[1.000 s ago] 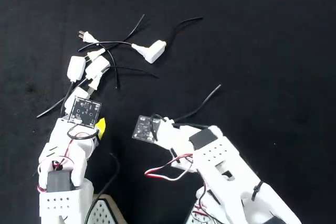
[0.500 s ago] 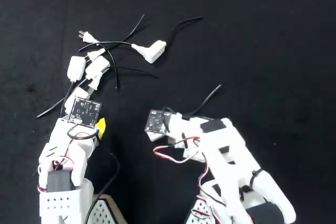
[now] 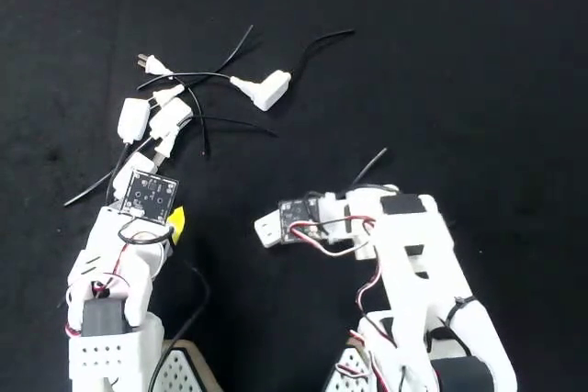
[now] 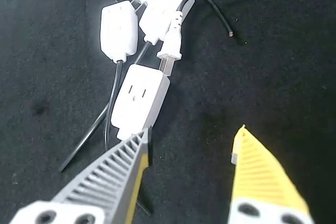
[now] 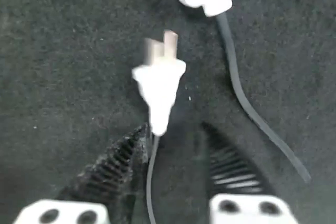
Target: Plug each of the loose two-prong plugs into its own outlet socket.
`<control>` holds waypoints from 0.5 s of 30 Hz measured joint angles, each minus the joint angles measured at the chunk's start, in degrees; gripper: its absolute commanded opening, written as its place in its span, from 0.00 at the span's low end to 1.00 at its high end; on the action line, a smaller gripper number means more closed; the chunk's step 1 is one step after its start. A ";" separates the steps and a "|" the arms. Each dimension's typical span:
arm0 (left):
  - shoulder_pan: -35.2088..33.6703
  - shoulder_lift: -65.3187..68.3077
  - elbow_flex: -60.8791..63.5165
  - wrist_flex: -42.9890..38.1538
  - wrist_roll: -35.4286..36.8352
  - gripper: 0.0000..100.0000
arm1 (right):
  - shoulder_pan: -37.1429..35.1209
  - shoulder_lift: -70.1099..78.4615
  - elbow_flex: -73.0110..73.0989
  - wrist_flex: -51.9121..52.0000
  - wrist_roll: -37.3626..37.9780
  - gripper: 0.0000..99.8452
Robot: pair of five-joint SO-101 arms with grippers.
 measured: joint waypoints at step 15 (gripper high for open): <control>0.00 0.00 0.09 0.00 0.00 0.25 | 2.90 -9.23 -10.37 18.11 -75.43 0.26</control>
